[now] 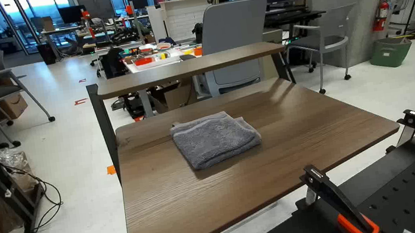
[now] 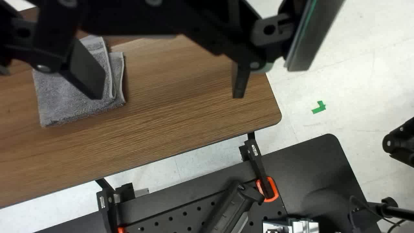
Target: Move the grey towel to the right.
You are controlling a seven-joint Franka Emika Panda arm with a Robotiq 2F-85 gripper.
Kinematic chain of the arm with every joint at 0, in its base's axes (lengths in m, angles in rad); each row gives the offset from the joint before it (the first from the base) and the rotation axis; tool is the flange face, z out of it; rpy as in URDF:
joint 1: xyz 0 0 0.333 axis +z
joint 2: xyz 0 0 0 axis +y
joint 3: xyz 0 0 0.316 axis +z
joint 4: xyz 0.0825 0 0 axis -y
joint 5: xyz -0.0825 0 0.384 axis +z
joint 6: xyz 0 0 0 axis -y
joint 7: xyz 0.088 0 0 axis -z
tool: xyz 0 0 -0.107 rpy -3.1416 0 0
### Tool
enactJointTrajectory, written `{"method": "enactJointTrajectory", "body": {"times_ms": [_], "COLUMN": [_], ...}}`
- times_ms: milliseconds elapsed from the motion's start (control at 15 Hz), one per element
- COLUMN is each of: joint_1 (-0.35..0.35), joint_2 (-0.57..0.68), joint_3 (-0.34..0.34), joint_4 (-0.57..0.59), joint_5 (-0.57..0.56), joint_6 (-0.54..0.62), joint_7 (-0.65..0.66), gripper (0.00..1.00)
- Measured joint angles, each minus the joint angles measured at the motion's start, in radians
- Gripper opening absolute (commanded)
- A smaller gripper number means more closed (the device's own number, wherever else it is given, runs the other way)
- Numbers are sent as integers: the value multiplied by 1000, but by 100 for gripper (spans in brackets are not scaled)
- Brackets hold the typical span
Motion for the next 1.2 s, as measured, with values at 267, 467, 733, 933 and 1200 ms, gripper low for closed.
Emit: {"method": "enactJointTrajectory", "body": {"times_ms": [267,467,733,933,1200], "joint_1": [0,0,11,52,121], "joint_2": [0,0,39,135,334], "joint_3": [0,0,32,86,149], "joint_4": [2,1,7,31,111], "joint_5": [0,0,0,0,-19], "joint_6": [0,0,27,94,202], "joint_7": [0,0,19,52,91], "gripper": [100,100,100,100,100]}}
